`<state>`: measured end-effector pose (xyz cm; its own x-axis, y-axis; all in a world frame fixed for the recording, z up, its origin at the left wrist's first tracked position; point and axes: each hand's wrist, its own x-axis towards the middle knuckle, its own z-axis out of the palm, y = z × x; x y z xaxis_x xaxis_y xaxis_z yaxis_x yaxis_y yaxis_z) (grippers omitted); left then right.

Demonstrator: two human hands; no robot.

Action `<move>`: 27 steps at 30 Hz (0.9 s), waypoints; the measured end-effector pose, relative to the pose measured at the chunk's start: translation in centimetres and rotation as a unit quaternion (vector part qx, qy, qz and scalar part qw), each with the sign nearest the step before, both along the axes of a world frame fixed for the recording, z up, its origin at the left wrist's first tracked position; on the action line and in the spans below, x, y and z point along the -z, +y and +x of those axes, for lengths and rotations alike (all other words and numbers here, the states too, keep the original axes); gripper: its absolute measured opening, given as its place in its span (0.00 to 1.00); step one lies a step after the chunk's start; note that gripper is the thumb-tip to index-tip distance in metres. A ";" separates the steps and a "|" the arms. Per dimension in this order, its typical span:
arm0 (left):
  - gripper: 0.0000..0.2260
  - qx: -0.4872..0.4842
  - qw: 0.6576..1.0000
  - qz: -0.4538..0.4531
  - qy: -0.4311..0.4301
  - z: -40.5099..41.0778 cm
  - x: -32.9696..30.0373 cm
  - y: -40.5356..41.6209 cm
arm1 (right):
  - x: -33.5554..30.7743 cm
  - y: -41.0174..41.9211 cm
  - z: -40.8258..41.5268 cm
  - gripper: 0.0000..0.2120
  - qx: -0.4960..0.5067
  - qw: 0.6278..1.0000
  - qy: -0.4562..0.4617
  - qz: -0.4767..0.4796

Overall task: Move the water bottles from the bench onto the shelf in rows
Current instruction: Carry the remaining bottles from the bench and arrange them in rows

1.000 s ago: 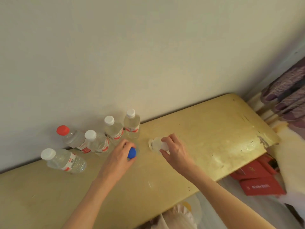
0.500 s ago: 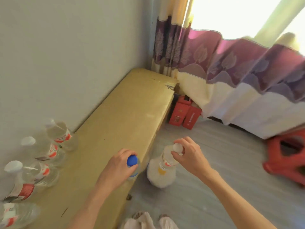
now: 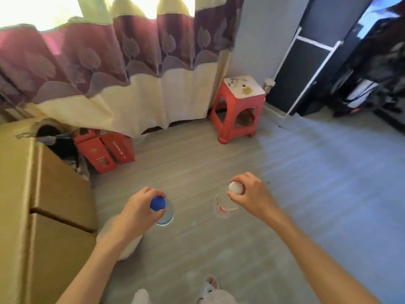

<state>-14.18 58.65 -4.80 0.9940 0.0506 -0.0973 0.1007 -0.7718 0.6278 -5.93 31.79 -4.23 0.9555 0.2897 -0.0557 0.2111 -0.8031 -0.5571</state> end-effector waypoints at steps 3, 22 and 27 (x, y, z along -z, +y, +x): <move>0.12 0.068 0.998 -0.011 -0.001 4.4 -0.6 -7.9 | -0.8 -8.5 0.9 0.13 0.080 0.997 0.006 -0.010; 0.12 0.420 0.907 -0.002 0.025 32.0 0.7 -54.2 | -0.6 -51.2 10.4 0.10 0.390 0.917 0.070 0.040; 0.13 0.476 0.879 -0.001 0.026 39.3 -0.2 -67.2 | -1.4 -61.8 14.4 0.12 0.420 0.902 0.089 0.043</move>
